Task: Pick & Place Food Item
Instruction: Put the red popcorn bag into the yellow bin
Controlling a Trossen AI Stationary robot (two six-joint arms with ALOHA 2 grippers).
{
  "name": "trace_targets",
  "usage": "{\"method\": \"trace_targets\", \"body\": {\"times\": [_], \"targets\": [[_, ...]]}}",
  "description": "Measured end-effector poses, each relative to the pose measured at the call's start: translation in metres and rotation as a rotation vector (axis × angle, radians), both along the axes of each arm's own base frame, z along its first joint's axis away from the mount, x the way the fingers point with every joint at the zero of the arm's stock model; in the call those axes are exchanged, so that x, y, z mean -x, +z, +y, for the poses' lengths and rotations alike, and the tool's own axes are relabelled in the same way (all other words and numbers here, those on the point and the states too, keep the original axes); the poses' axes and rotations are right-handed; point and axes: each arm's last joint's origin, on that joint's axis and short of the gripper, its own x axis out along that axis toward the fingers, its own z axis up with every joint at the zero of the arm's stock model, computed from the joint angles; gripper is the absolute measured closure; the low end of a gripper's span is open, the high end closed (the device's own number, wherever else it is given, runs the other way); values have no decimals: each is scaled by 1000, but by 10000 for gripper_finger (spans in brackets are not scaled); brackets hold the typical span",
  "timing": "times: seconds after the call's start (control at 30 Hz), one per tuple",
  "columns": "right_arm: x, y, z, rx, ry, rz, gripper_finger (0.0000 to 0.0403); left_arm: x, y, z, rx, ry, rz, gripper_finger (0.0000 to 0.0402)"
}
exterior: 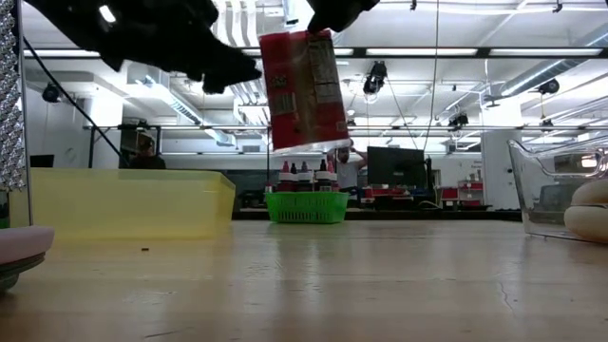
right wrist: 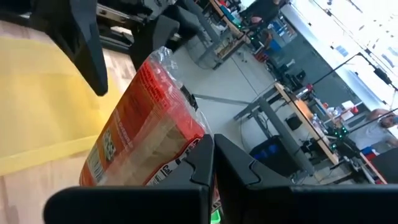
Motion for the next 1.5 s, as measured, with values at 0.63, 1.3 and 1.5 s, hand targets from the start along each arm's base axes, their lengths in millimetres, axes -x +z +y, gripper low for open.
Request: {"method": "trace_targets", "body": {"times": [0.63, 1.3, 1.5], "targets": [[-4, 7, -4, 22, 45, -6, 396, -42, 1, 21, 87, -202, -79, 196], [-5, 9, -4, 15, 71, -13, 394, -41, -1, 18, 22, -265, -75, 383], [-6, 12, -3, -1, 64, -41, 389, -41, -2, 18, 25, -264, -73, 383]]}}
